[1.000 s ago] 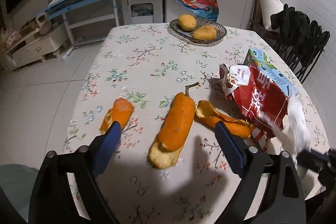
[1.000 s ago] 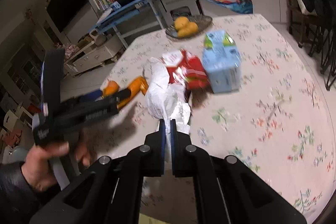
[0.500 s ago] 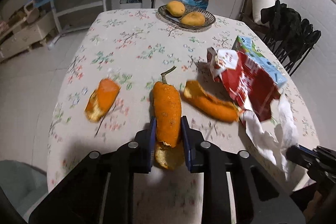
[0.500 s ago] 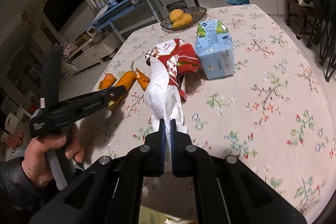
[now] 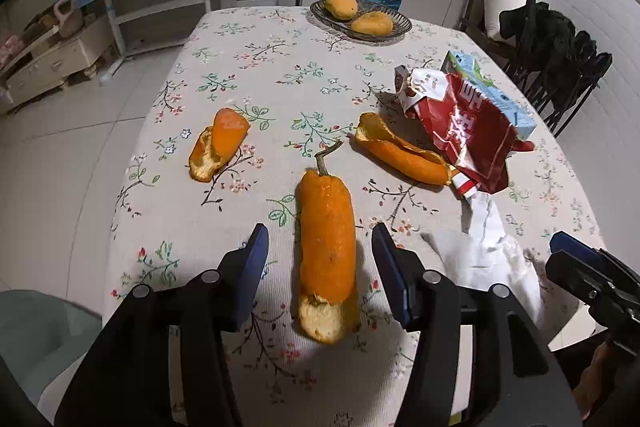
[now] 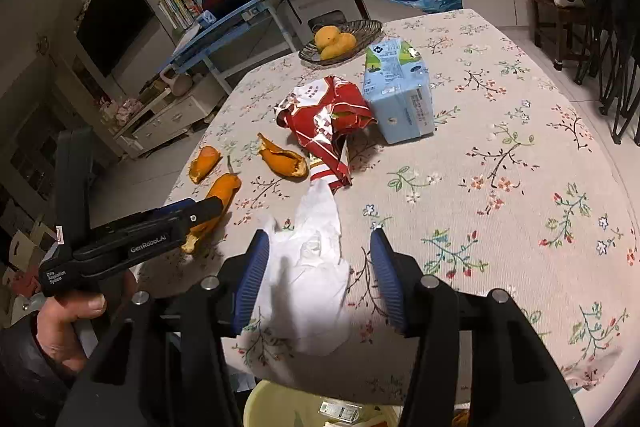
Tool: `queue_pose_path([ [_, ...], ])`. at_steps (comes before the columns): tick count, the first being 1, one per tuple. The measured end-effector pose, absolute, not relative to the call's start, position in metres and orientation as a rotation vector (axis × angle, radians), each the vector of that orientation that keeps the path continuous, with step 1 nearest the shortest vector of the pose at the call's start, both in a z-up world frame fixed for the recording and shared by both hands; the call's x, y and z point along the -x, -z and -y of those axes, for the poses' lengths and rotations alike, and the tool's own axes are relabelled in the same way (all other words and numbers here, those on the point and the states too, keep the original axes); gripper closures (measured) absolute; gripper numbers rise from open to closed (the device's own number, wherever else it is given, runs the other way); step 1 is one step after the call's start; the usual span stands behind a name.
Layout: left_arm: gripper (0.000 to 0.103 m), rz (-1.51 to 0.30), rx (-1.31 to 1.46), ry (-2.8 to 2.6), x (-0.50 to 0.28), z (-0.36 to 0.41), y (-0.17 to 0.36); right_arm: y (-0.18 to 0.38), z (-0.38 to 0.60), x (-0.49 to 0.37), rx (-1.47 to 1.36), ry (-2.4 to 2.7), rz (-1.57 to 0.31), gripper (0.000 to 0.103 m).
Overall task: Collect trash
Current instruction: 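Lift the white bag with the right tool while the left tool lifts the orange peel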
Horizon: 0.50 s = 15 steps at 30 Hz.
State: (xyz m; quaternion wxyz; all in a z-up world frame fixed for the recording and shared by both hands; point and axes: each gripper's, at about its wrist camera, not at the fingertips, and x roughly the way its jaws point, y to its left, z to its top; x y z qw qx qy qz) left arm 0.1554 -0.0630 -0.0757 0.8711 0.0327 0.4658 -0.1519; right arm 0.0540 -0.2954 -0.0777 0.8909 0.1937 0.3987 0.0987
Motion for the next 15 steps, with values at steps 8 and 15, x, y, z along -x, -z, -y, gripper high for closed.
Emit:
queue_pose_path([
  [8, 0.051, -0.976, -0.091, 0.291, -0.160, 0.065, 0.082, 0.087, 0.274, -0.063, -0.339, -0.242, -0.875, 0.044],
  [15, 0.060, -0.960, -0.097, 0.292, -0.159, 0.067, 0.083, 0.094, 0.254, -0.063, -0.177, -0.213, -0.901, 0.081],
])
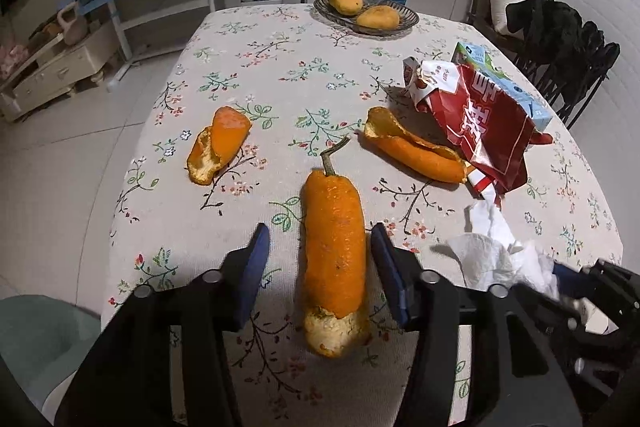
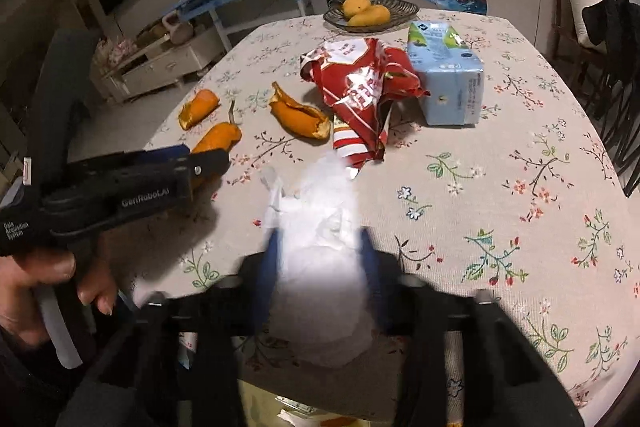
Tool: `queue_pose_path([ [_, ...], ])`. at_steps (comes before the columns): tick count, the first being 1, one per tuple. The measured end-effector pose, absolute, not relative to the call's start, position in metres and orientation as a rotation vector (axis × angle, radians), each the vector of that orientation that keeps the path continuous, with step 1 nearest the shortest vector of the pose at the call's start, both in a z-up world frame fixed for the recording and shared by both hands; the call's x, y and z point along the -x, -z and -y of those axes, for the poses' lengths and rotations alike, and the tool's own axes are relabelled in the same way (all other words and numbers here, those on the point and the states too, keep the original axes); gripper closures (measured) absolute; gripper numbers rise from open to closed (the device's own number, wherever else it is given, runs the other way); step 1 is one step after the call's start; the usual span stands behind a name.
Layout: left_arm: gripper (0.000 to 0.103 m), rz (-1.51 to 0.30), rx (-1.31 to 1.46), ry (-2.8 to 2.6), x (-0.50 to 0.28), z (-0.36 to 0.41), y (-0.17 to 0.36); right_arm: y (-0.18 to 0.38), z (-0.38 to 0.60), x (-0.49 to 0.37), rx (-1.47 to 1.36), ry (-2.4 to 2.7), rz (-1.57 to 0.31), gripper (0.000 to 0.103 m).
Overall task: Collect trash
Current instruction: 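Lift the white bag with the right tool while the left tool lifts the orange peel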
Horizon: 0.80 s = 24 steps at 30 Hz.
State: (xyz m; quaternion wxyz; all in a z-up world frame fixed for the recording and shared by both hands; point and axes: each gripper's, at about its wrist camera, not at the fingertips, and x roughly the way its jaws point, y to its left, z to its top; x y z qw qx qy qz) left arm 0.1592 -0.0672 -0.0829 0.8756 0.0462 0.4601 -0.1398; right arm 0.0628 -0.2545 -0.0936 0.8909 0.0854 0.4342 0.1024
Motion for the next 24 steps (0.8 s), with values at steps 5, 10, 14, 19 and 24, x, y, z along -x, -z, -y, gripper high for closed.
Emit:
queue_pose_path([
  [5, 0.081, -0.966, -0.038, 0.321, -0.159, 0.062, 0.081, 0.090, 0.261, -0.059, -0.208, -0.222, -0.880, 0.089],
  [10, 0.082, -0.886, -0.024, 0.329, -0.142, 0.058, 0.065, 0.078, 0.274, -0.052, -0.279, -0.215, -0.812, 0.089],
  [14, 0.081, -0.802, -0.006, 0.333, -0.124, 0.054, 0.048, 0.069, 0.281, -0.043, -0.308, -0.203, -0.760, 0.089],
  [19, 0.081, -0.740, 0.019, 0.349, -0.101, 0.053, 0.034, 0.061, 0.283, -0.033, -0.323, -0.199, -0.724, 0.089],
  [24, 0.081, -0.710, 0.020, 0.356, -0.079, 0.052, 0.028, 0.056, 0.279, -0.024, -0.320, -0.206, -0.712, 0.089],
])
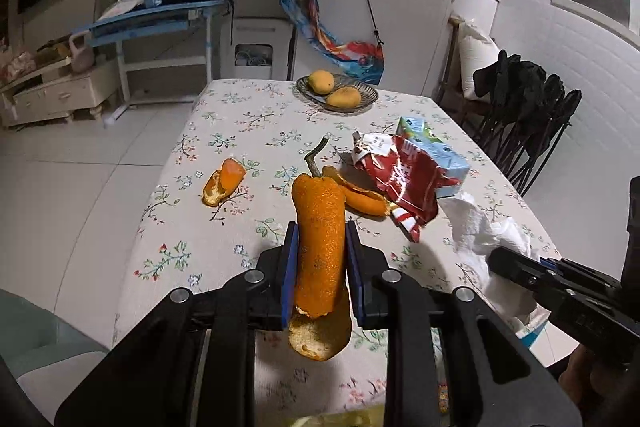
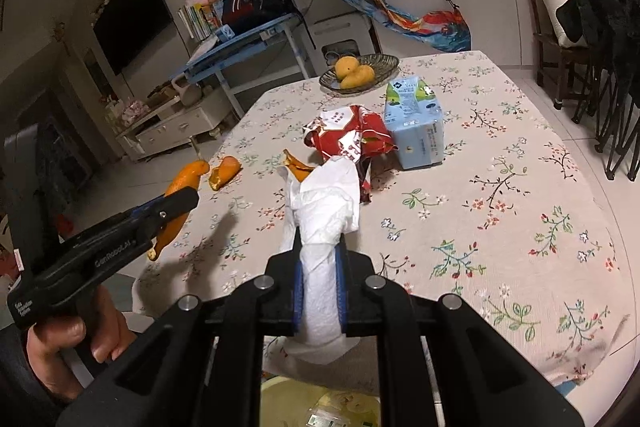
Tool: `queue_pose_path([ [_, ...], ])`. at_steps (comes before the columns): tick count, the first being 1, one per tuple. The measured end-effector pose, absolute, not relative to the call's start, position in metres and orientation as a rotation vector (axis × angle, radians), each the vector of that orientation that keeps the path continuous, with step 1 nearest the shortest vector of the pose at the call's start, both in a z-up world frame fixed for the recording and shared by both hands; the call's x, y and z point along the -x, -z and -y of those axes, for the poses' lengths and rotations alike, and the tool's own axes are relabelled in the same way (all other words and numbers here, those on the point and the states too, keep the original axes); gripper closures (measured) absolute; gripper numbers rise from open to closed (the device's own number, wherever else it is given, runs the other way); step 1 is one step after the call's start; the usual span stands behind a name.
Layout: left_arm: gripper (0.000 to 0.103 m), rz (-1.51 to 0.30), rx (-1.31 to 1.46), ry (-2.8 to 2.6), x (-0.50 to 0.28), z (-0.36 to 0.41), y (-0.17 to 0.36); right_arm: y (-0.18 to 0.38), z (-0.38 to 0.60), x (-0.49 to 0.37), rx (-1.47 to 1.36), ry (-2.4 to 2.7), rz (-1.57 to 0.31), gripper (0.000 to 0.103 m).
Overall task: Collect trash
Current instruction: 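Lift the white bag with the right tool while the left tool lifts the orange peel, then carry the bag with the right tool while the left tool carries the peel over the bucket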
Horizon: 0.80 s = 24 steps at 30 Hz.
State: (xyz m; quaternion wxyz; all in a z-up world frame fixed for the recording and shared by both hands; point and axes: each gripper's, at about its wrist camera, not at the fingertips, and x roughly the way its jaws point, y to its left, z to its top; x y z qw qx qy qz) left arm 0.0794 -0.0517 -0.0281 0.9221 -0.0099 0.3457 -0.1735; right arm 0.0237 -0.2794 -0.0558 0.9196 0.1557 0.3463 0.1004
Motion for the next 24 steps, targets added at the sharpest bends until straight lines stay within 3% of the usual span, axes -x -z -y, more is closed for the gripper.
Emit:
queue_pose_path([
  [24, 0.081, -0.715, 0.031, 0.395, 0.000, 0.037, 0.032, 0.058, 0.262, 0.039, -0.333, -0.228, -0.725, 0.089],
])
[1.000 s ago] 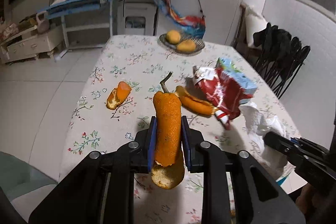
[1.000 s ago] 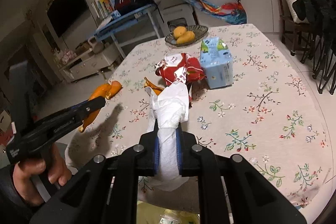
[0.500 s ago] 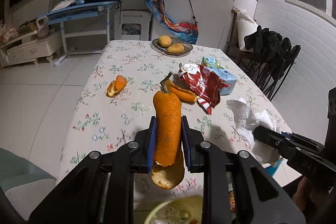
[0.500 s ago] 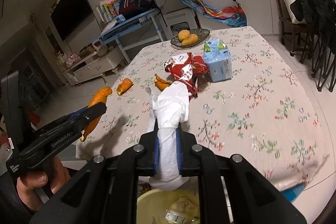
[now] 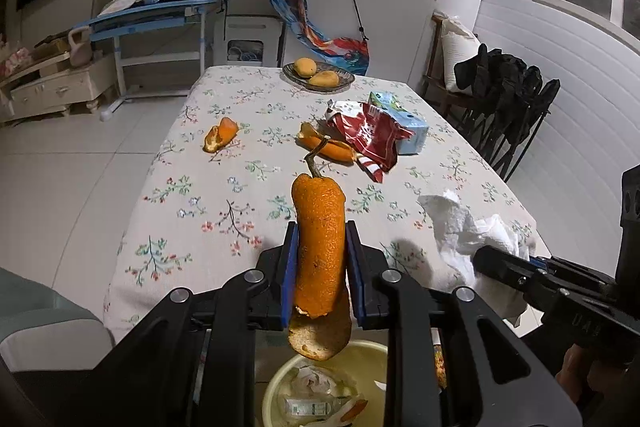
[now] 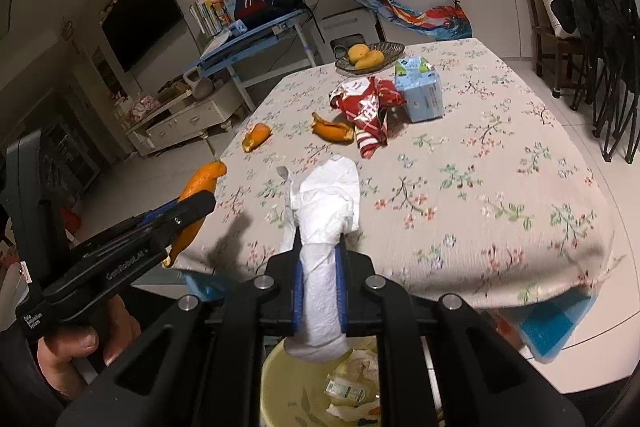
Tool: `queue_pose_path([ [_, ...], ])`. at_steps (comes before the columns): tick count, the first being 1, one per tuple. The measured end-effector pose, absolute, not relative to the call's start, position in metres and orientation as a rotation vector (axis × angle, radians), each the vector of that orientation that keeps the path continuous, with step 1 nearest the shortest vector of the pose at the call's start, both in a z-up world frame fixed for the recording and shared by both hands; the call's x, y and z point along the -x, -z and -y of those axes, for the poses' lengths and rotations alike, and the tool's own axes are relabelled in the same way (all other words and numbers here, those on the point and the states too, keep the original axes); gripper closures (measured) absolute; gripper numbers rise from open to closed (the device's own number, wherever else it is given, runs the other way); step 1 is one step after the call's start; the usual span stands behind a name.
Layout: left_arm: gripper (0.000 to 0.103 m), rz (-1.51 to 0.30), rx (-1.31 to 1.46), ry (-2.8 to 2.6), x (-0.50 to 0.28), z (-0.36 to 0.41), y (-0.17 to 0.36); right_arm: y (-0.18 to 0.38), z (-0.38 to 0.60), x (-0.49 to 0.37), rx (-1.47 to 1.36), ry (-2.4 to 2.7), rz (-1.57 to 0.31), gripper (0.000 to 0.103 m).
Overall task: Collect trash
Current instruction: 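Carry the bag with the right tool while the left tool carries the peel over the bucket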
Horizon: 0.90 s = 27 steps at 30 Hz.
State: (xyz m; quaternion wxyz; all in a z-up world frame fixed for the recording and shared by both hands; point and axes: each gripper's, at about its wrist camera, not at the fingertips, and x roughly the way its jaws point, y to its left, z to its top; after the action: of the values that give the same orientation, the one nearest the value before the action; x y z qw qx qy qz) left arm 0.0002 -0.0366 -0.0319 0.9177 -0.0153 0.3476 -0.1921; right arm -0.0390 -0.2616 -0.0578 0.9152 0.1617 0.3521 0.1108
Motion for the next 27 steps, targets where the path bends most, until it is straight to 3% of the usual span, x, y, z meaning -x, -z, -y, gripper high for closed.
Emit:
queue_pose_path([
  [10, 0.081, -0.722, 0.034, 0.404, 0.024, 0.034, 0.035, 0.064, 0.252, 0.059, -0.326, -0.250, -0.762, 0.089],
  [27, 0.081, -0.804, -0.006, 0.450, 0.063, 0.033, 0.050, 0.107, 0.224, 0.078, -0.297, -0.291, -1.009, 0.089],
])
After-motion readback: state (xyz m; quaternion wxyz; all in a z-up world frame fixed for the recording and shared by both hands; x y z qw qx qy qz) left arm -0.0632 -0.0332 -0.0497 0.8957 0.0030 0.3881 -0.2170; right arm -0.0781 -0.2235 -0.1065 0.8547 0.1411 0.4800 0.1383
